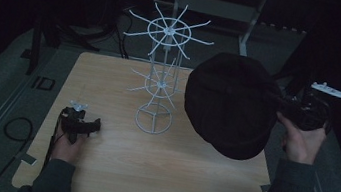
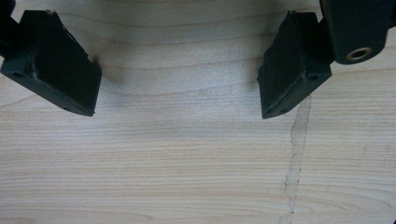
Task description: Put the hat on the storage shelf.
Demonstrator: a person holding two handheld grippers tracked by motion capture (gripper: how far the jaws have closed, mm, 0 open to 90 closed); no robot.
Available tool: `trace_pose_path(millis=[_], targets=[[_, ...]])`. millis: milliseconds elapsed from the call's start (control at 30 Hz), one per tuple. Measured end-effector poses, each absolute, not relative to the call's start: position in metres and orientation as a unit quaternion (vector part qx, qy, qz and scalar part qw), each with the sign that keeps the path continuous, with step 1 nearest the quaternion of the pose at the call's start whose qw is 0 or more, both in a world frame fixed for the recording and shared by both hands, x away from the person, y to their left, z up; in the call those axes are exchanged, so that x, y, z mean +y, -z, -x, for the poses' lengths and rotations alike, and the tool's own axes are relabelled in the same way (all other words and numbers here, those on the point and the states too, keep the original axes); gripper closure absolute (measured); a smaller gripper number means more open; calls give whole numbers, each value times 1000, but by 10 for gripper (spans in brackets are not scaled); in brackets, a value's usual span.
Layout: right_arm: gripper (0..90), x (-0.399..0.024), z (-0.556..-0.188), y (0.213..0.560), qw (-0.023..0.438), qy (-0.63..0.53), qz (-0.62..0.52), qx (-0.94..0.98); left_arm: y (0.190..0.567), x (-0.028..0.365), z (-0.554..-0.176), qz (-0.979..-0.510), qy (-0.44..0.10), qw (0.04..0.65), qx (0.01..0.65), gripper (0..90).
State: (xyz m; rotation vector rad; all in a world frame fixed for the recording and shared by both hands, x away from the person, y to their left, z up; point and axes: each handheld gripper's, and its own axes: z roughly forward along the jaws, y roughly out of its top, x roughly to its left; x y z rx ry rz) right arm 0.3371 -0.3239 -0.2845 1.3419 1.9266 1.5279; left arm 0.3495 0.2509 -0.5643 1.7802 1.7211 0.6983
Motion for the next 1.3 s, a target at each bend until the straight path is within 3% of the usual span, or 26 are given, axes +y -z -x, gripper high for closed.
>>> trace_pose_path(millis=[500, 1300], targets=[[764, -331, -343, 282, 116, -591, -439, 667, 564, 251, -349, -664, -260, 280, 642, 143], [763, -344, -352, 279, 76, -645, -426, 630, 564, 251, -350, -665, -260, 281, 642, 143]])
